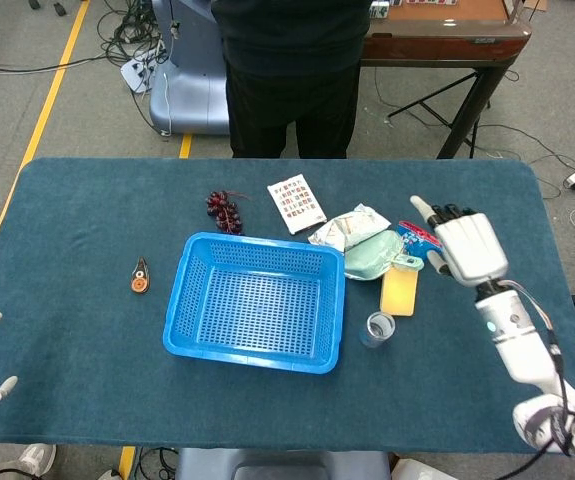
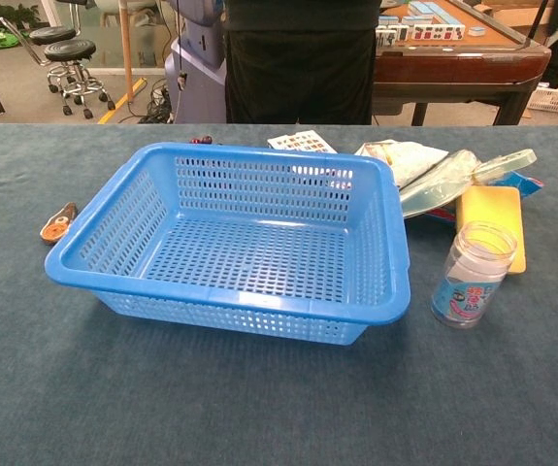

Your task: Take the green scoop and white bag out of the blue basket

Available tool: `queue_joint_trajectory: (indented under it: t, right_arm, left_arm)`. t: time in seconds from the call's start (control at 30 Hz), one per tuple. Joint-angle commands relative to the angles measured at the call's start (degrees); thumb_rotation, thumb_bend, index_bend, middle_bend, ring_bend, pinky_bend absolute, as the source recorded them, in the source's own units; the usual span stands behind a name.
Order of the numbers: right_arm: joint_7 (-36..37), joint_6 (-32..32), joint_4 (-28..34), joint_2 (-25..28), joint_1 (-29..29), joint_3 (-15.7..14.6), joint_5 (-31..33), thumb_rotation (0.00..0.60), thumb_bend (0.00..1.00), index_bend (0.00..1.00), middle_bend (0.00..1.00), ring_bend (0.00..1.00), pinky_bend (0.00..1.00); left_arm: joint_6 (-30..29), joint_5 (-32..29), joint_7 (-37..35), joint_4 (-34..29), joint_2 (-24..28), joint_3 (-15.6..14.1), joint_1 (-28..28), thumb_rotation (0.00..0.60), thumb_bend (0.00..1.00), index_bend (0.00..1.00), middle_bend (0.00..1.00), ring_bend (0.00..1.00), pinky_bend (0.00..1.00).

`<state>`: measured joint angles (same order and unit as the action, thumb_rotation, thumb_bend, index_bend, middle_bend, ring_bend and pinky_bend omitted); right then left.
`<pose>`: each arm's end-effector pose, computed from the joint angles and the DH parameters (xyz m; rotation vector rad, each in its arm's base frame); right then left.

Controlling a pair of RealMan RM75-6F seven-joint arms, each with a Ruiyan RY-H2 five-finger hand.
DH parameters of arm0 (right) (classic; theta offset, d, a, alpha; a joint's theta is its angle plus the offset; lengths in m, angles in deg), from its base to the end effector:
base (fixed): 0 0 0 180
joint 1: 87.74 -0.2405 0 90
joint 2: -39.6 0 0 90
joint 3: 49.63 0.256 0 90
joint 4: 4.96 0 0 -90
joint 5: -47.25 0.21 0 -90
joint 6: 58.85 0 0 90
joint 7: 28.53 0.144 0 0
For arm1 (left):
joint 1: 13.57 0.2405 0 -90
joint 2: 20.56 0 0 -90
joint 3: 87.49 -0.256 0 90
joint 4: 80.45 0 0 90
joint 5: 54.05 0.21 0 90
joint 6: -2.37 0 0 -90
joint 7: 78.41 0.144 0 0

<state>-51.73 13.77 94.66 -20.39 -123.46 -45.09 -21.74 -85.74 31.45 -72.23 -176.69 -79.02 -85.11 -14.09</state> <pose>-0.1980 -0.3250 0.1580 1.6484 -0.5432 0.8084 -0.3156 0.1551 0.1903 -1.3576 -0.8136 -0.7680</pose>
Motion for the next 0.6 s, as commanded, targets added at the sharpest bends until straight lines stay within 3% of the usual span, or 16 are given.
queue_joint_trajectory:
  t: [0.03, 0.37, 0.6]
  right_arm:
    - [1.63, 10.04, 4.43, 4.2, 9.35, -5.13, -7.72, 0.6, 0.25, 0.14, 0.34, 0.33, 0.48]
    - [6.54, 23.93, 1.83, 1.4, 25.38, -10.32, -12.26, 0.6, 0.25, 0.16, 0.36, 0.34, 0.5]
    - [9.52, 26.26, 0.07, 0.32, 30.03, -10.18, -13.59, 0.6, 0.25, 0.17, 0.36, 0.34, 0.5]
  left_arm:
    - [0.33, 0.24, 0.62, -0.58, -0.09, 0.2, -0.52, 0.6, 0.15, 0.19, 0.14, 0.15, 0.16]
    - [1.56, 0.44, 2.72, -3.21, -0.07, 0.65, -2.1, 0.6, 0.15, 0.19, 0.14, 0.15, 0.16]
    - [1.59, 0.85, 3.21, -4.05, -0.03, 0.67, -2.58, 0.6, 0.15, 0.19, 0.14, 0.15, 0.16]
